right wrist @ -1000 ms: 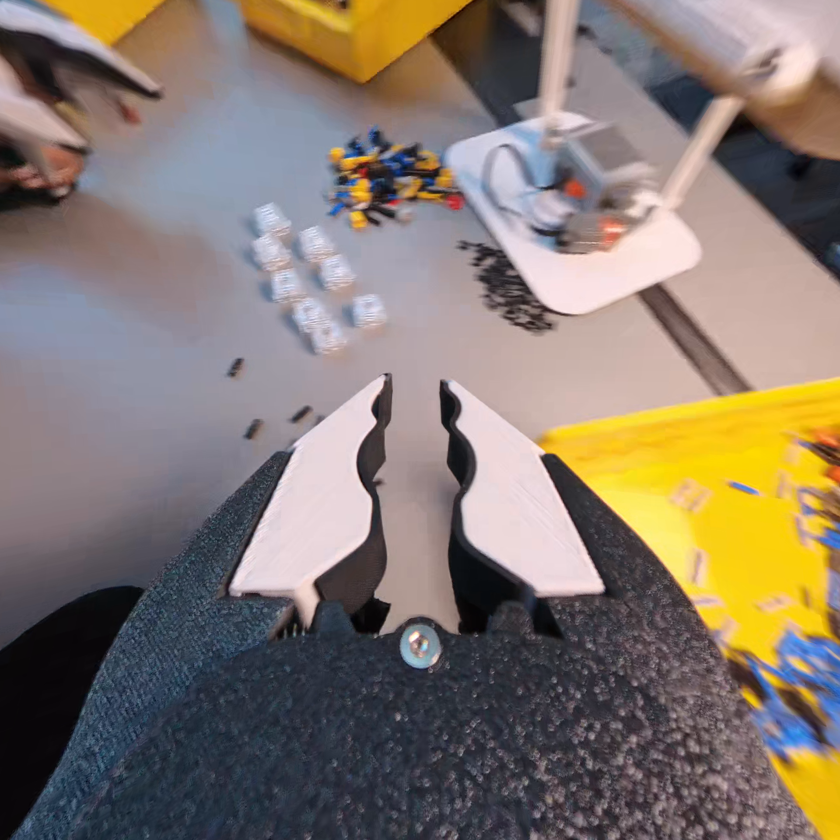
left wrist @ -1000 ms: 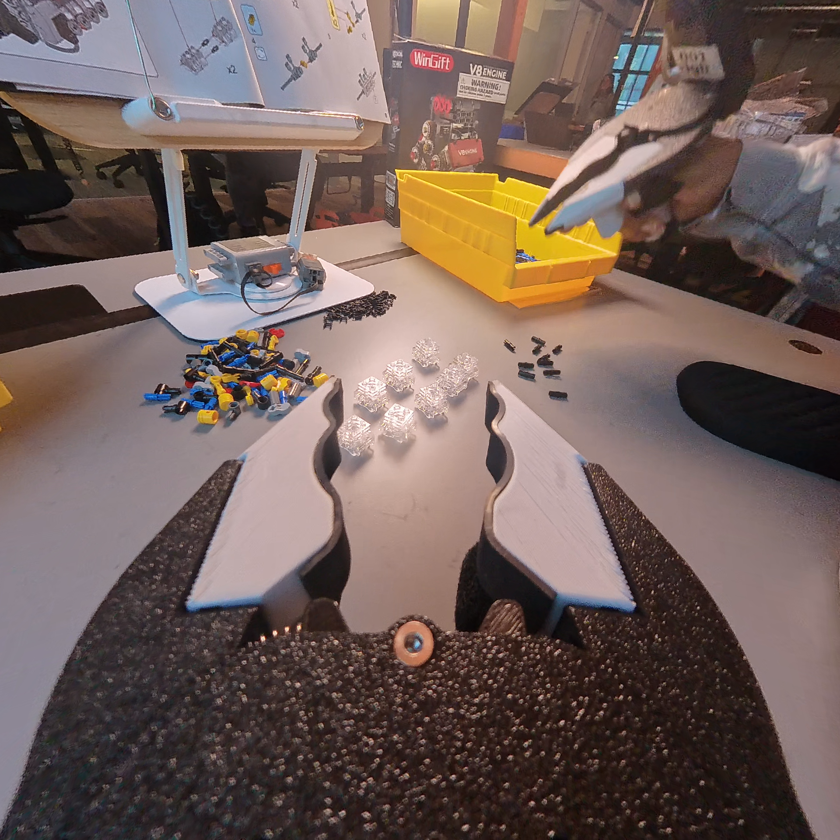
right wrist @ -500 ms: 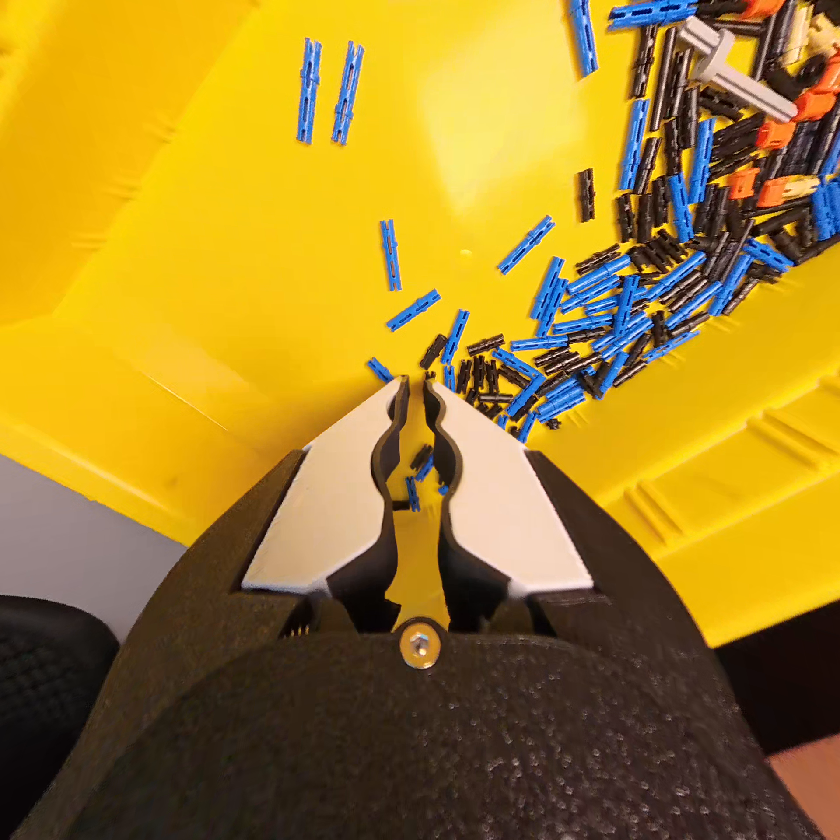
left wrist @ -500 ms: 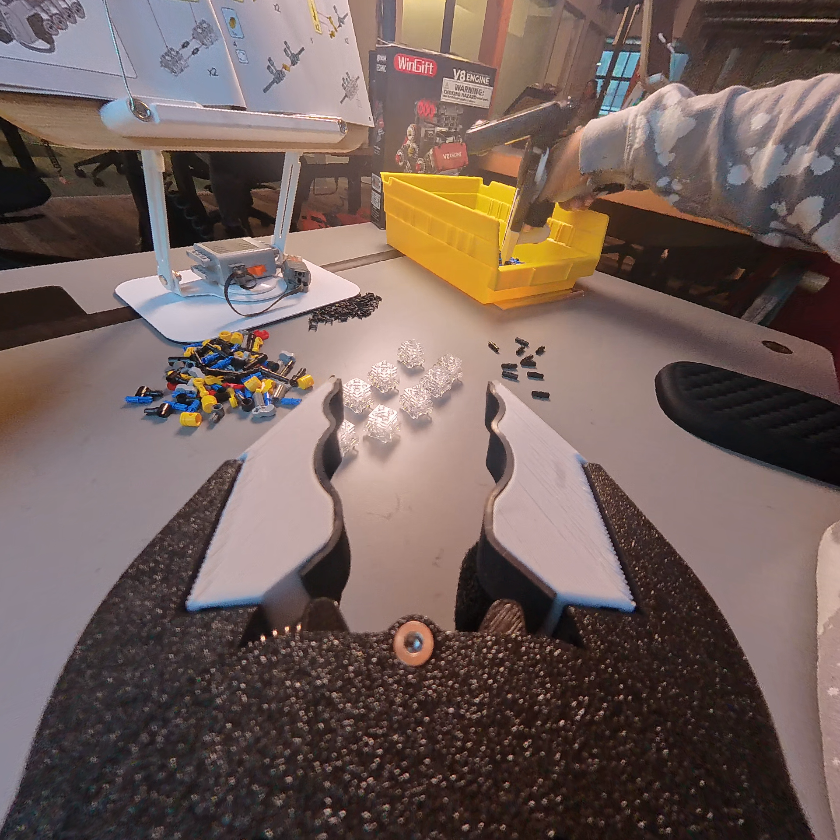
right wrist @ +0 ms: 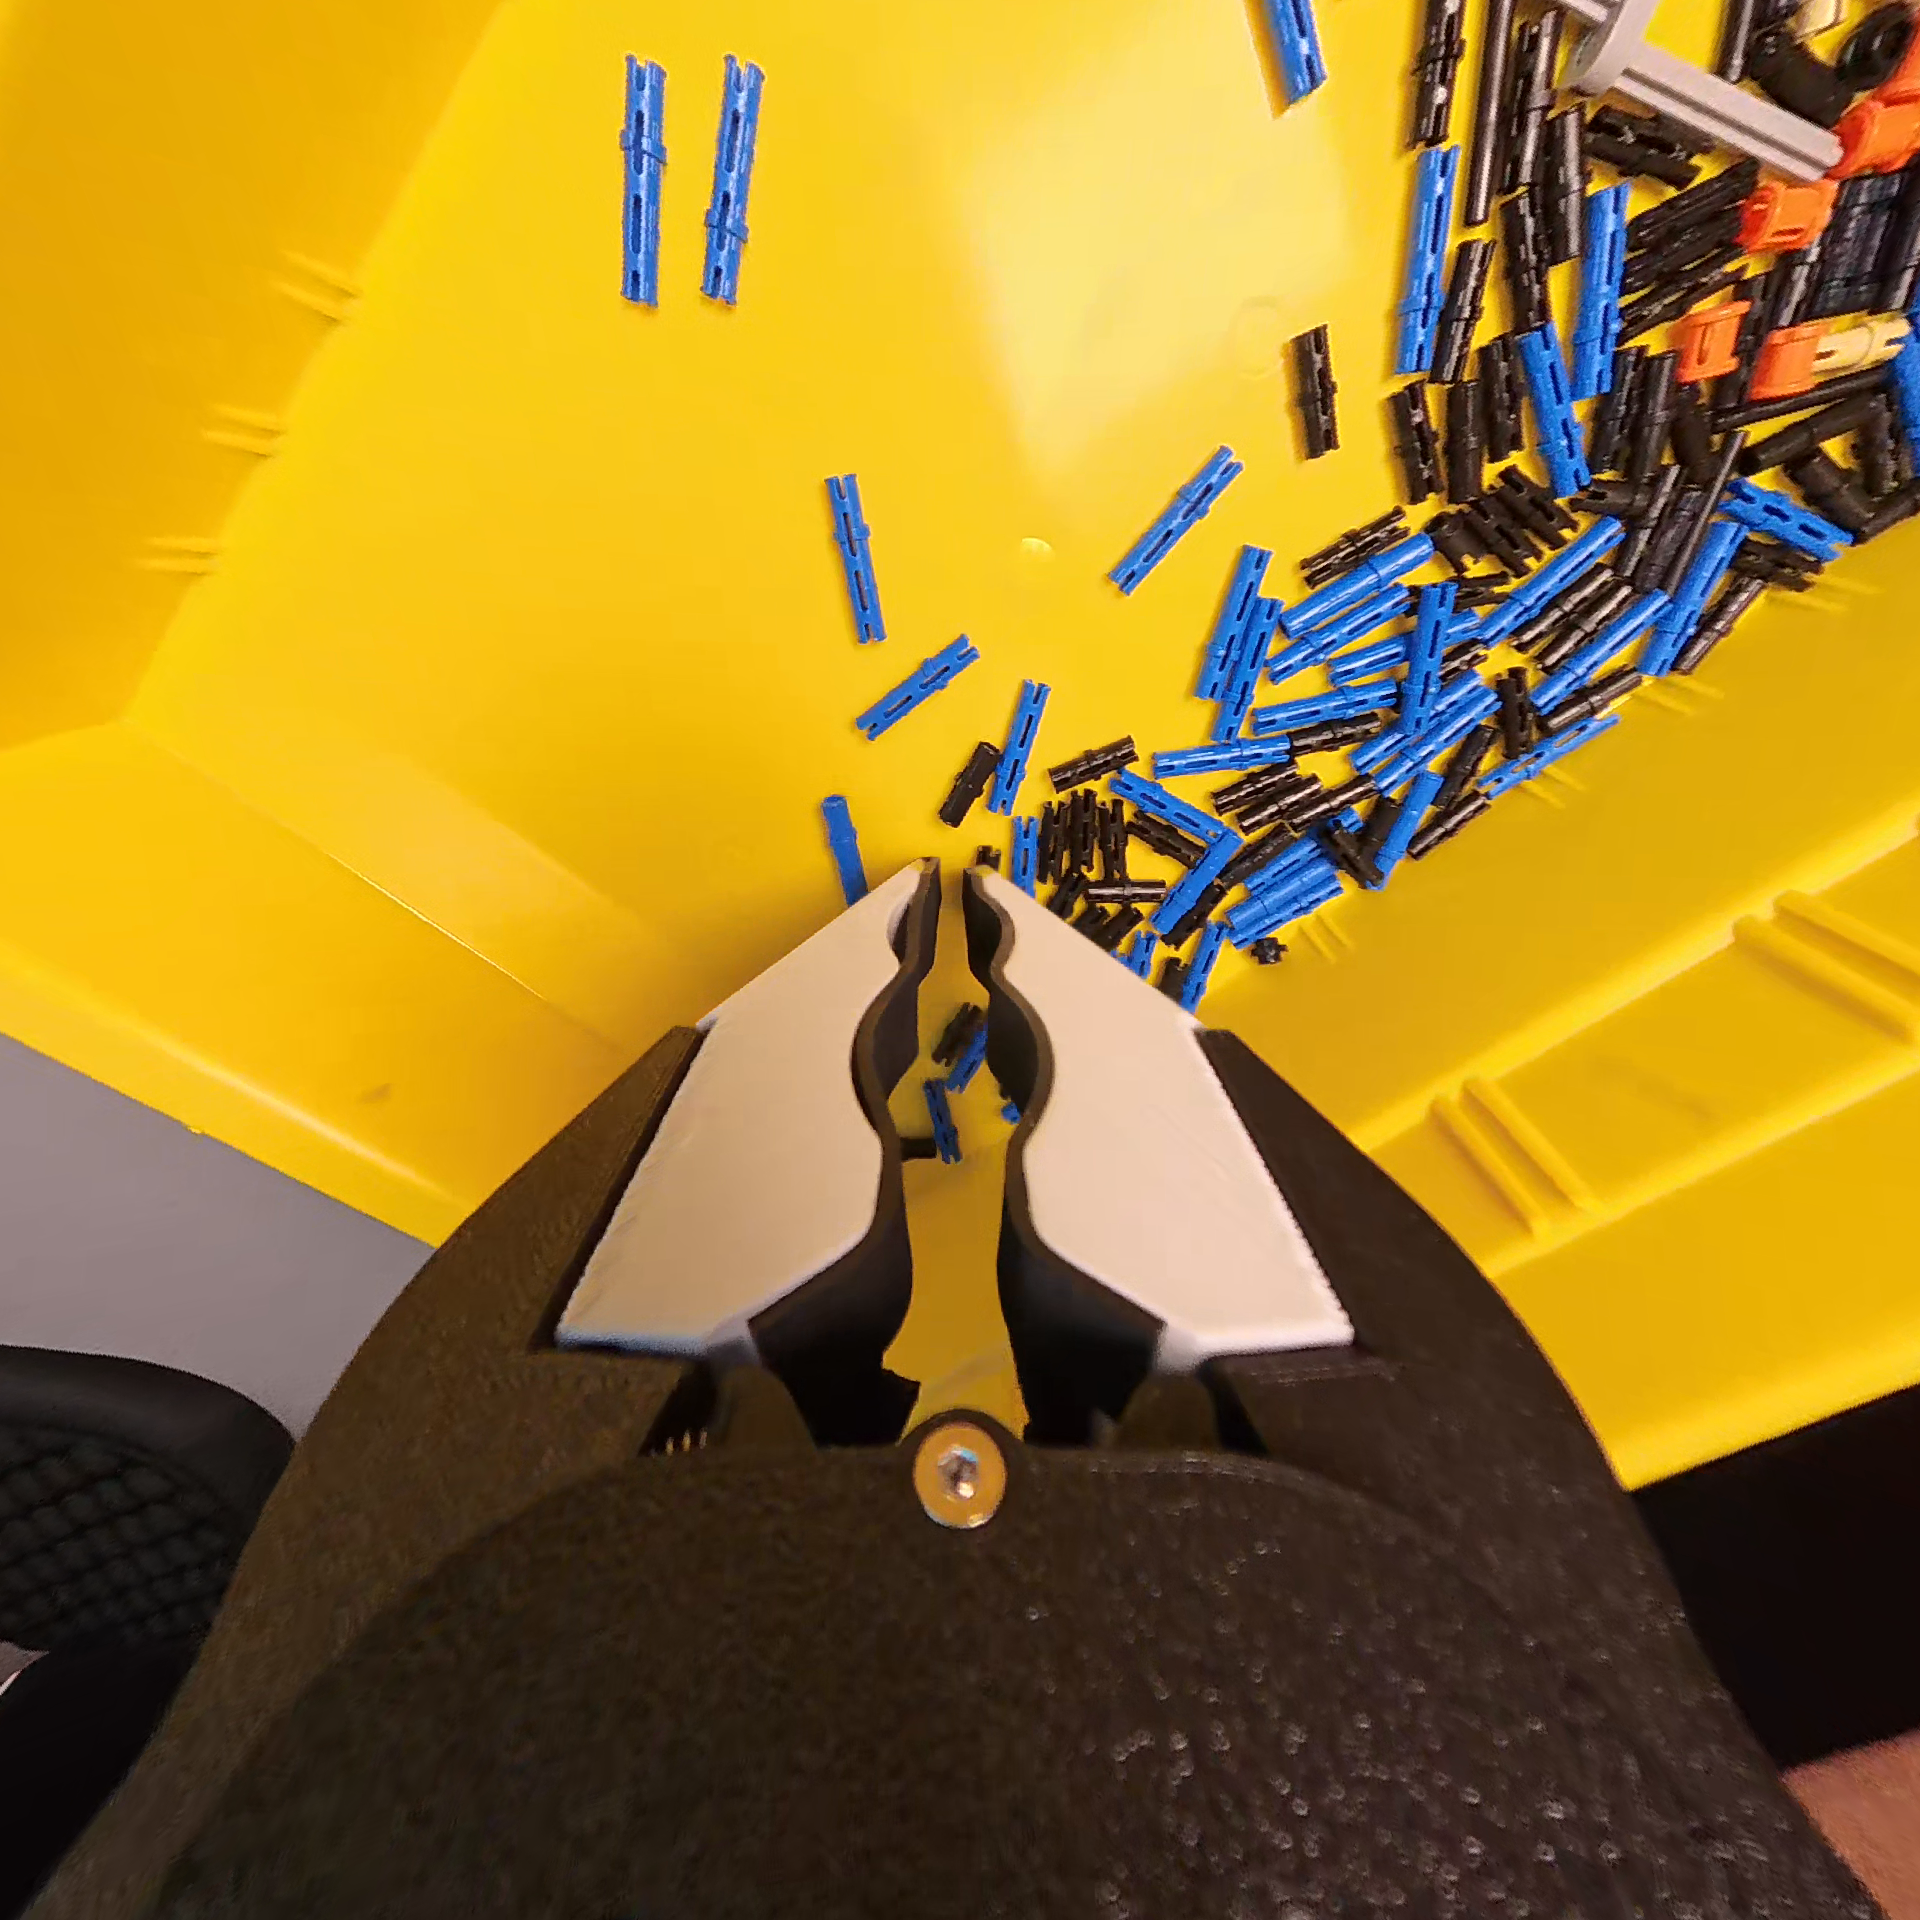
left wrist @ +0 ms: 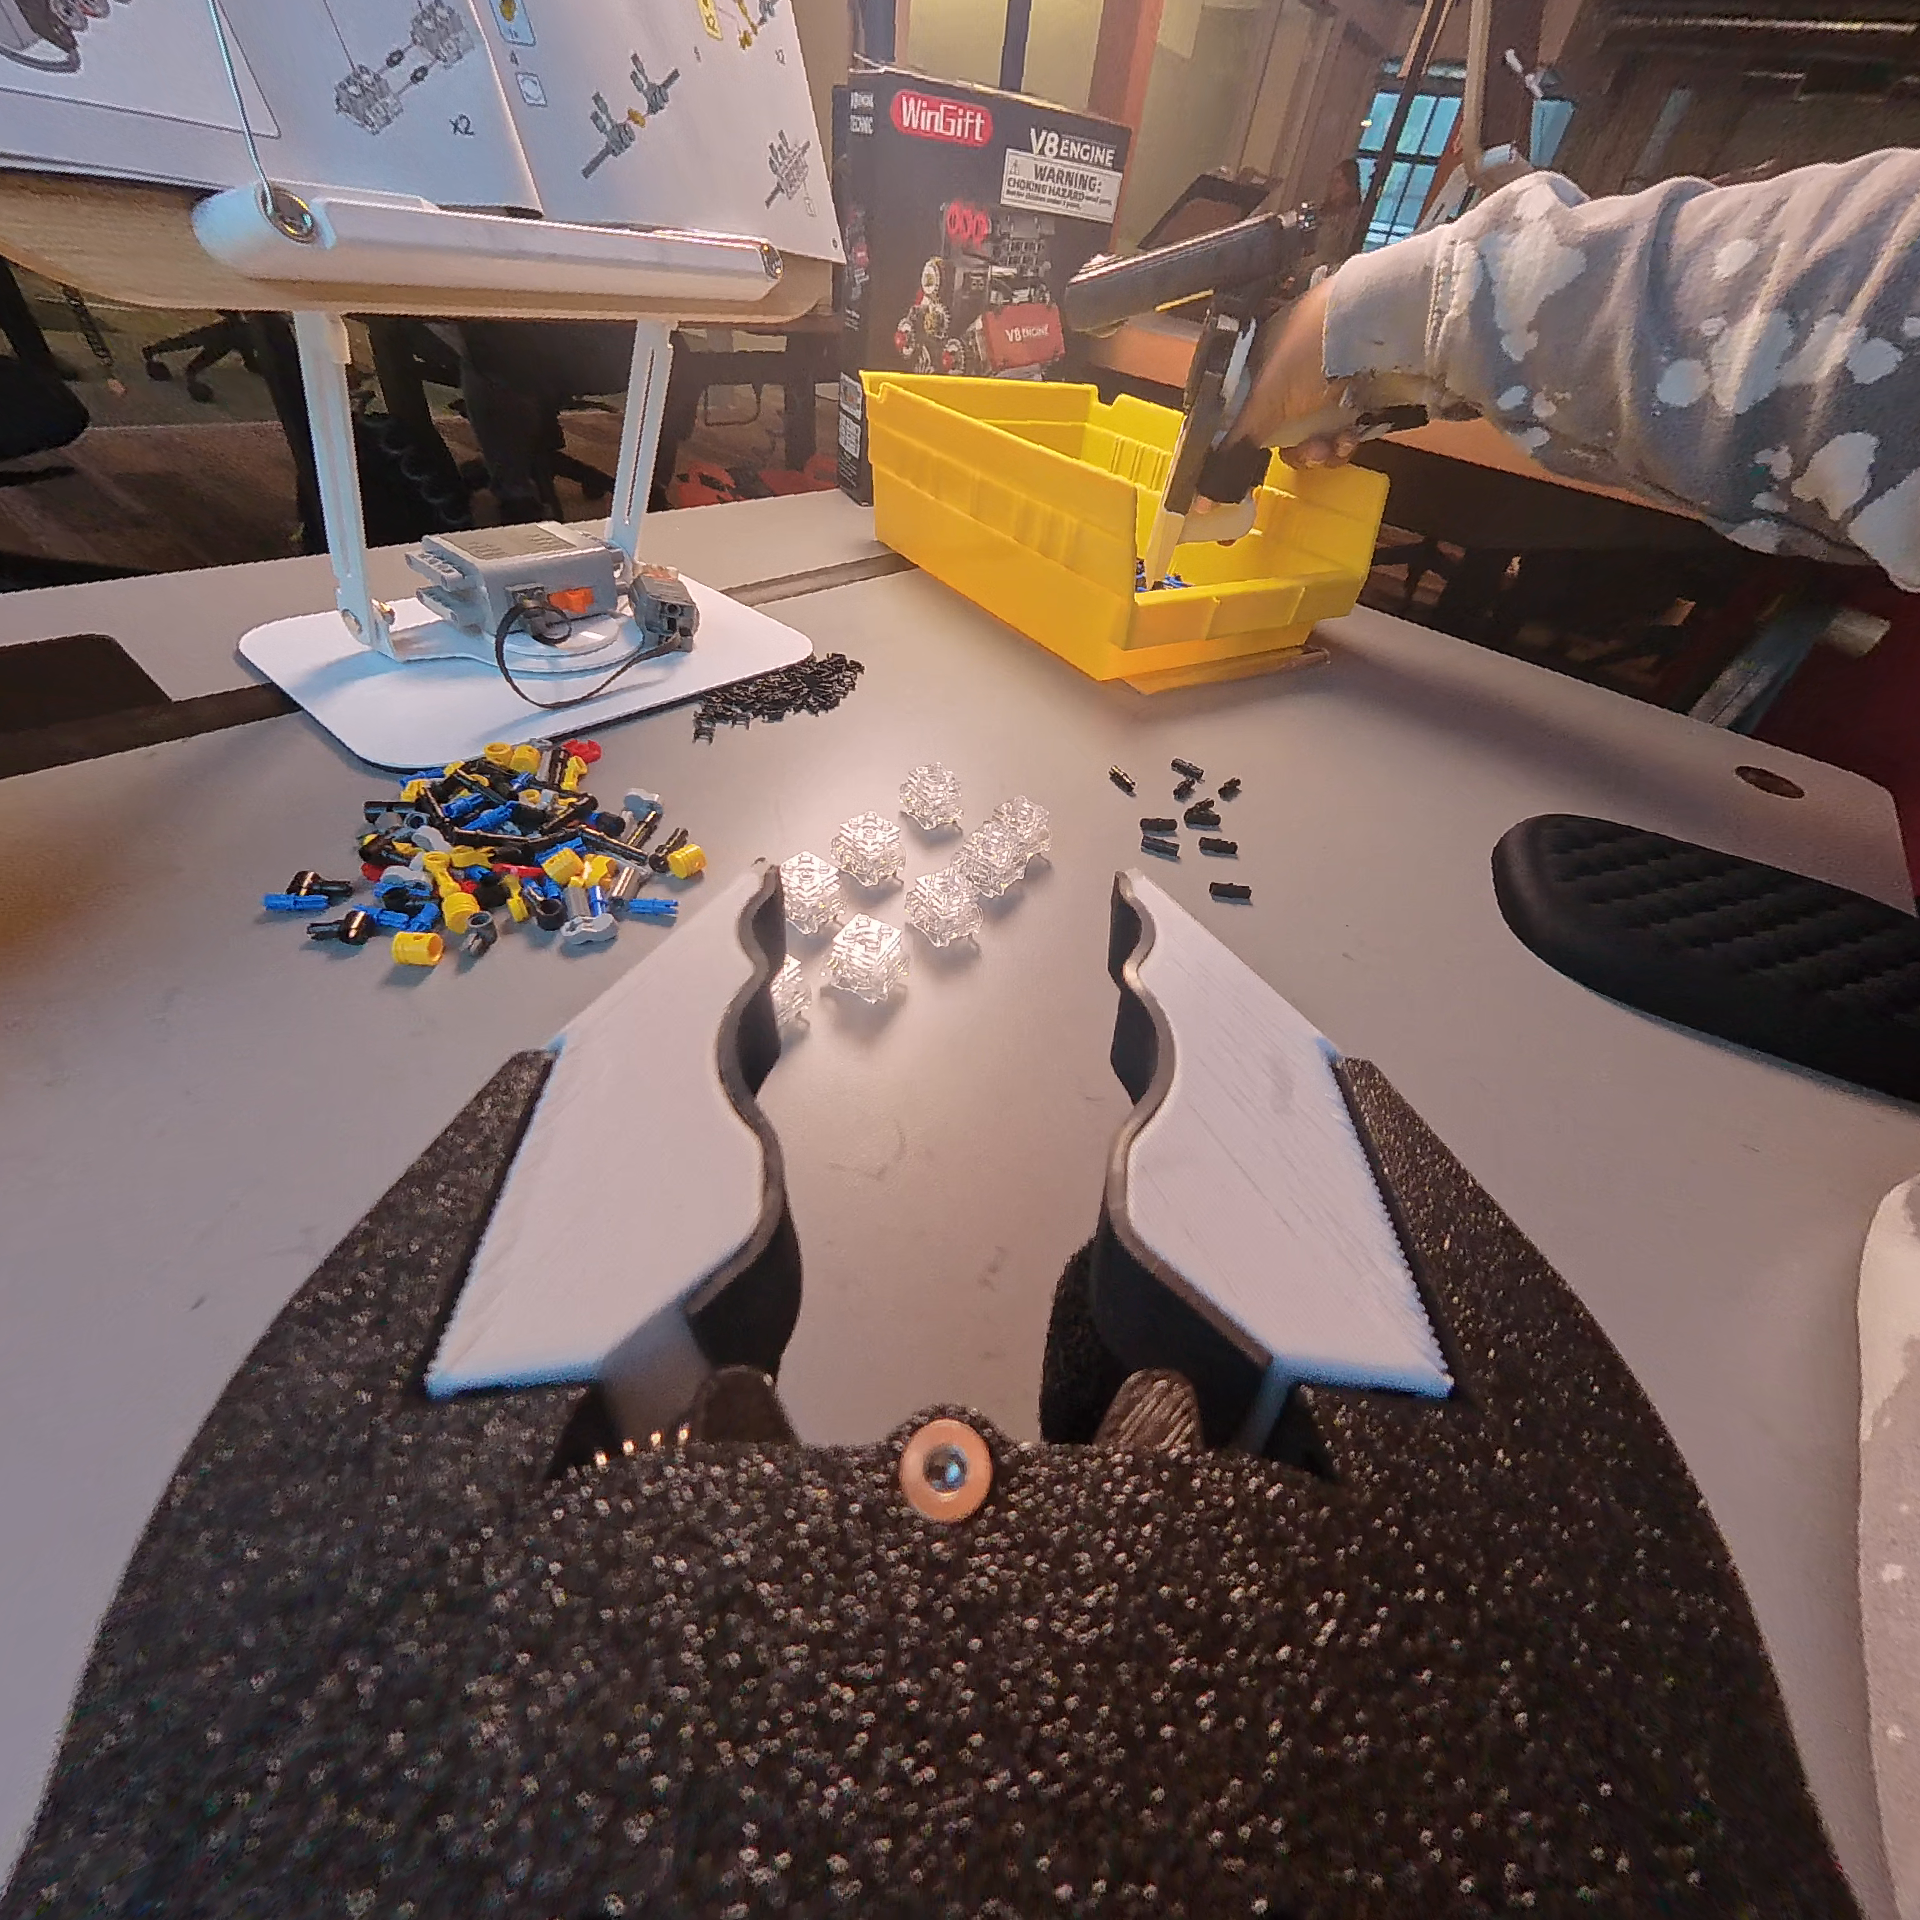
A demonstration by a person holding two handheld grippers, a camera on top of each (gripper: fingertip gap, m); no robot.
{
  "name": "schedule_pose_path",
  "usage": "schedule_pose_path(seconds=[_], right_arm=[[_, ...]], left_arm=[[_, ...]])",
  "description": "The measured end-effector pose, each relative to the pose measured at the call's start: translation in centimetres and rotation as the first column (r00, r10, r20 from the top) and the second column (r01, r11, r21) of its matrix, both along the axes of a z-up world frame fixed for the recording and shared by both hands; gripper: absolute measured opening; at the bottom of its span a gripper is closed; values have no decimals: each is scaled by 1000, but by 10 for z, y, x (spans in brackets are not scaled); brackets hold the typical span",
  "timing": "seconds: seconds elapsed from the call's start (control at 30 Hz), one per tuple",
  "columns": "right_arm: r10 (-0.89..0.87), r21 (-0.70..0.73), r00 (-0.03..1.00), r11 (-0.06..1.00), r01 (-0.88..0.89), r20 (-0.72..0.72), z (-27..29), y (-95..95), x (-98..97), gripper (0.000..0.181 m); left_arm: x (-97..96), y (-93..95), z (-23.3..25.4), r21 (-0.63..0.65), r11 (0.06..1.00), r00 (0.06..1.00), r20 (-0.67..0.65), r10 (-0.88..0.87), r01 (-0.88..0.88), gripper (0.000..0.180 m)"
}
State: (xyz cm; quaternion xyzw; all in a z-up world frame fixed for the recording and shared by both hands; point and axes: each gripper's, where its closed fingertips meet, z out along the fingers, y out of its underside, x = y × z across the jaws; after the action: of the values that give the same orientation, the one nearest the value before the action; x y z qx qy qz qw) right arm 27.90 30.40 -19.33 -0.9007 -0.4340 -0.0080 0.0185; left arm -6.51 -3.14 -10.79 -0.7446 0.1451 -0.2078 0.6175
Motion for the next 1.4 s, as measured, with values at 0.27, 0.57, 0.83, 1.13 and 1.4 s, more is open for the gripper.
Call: schedule_pose_path(seconds=[0.27, 0.57, 0.83, 1.13, 1.4], right_arm=[[-21, 27, 997, 999, 23, -73, 2, 7, -12, 6], [-19, 46, 997, 999, 22, -76, -4, 11, -13, 4], [299, 251, 890, 943, -219, -345, 83, -49, -84, 4], [692, 340, 622, 722, -603, -367, 58, -248, -183, 4], [621, 274, 687, 783, -558, -376, -11, -256, -202, 4]], left_arm=[[1, 0, -1, -4, 1000, 1000, -4, -2, 2, 60], [0, 0, -1, -3, 1000, 1000, -1, -3, 3, 60], [-1, 0, 1, 2, 1000, 1000, 5, 1, -1, 60], [7, -2, -3, 9, 1000, 998, -69, -9, 10, 61], [0, -3, 1, -15, 1000, 984, -177, 13, -16, 66]])
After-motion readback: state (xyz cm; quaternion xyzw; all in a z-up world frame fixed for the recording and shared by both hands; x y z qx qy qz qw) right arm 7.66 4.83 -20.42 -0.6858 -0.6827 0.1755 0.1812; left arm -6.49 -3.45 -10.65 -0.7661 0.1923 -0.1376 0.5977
